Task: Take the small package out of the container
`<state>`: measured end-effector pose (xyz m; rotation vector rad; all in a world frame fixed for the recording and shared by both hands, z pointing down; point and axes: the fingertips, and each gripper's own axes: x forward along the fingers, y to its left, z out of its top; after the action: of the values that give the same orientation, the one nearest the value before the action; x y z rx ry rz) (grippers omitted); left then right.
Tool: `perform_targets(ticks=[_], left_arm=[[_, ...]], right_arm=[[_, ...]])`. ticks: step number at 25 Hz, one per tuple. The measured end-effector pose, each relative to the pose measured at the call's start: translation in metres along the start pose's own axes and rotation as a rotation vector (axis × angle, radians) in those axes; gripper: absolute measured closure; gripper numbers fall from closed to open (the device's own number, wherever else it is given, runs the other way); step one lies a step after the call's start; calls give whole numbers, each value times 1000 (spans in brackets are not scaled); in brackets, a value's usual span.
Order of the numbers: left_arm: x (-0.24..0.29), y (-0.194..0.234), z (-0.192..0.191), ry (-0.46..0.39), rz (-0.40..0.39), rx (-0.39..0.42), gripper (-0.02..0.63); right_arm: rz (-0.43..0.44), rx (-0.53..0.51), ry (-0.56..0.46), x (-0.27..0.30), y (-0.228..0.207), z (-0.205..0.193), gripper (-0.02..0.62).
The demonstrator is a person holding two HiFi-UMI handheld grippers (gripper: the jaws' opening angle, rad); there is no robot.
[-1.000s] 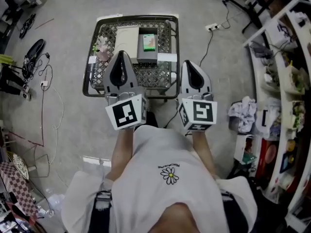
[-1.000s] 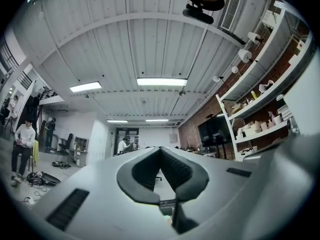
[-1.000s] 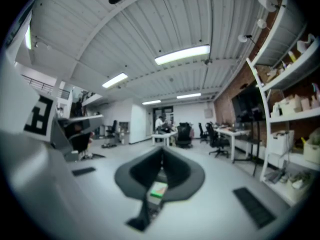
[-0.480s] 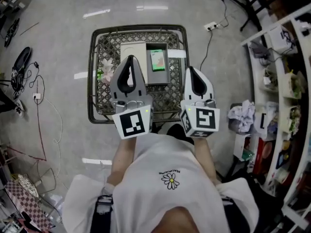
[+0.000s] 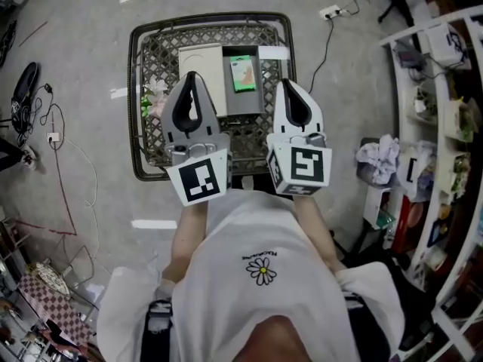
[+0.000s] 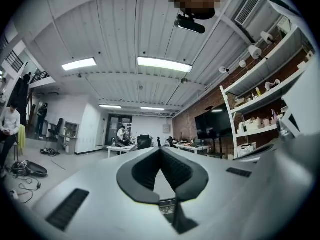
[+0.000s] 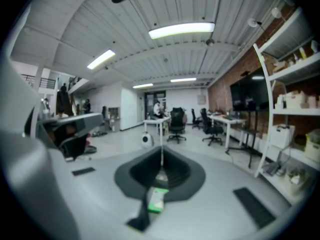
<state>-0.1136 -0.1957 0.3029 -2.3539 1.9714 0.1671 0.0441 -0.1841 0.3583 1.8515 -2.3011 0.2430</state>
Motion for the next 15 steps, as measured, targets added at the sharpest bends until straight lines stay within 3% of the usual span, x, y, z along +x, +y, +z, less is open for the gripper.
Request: perform_targets(ticks=[12,13,15], left_arm=[[17,1,-22,53,-8,29,584],[18,3,-25,59,-10,33,584],[21,7,-32,72,-10,36,583]], right_arm=[[-18,51,77,38,-2,-34,560],[-14,61,103,47,-1,-41,538],[4,85,173,69,1,-58,421]])
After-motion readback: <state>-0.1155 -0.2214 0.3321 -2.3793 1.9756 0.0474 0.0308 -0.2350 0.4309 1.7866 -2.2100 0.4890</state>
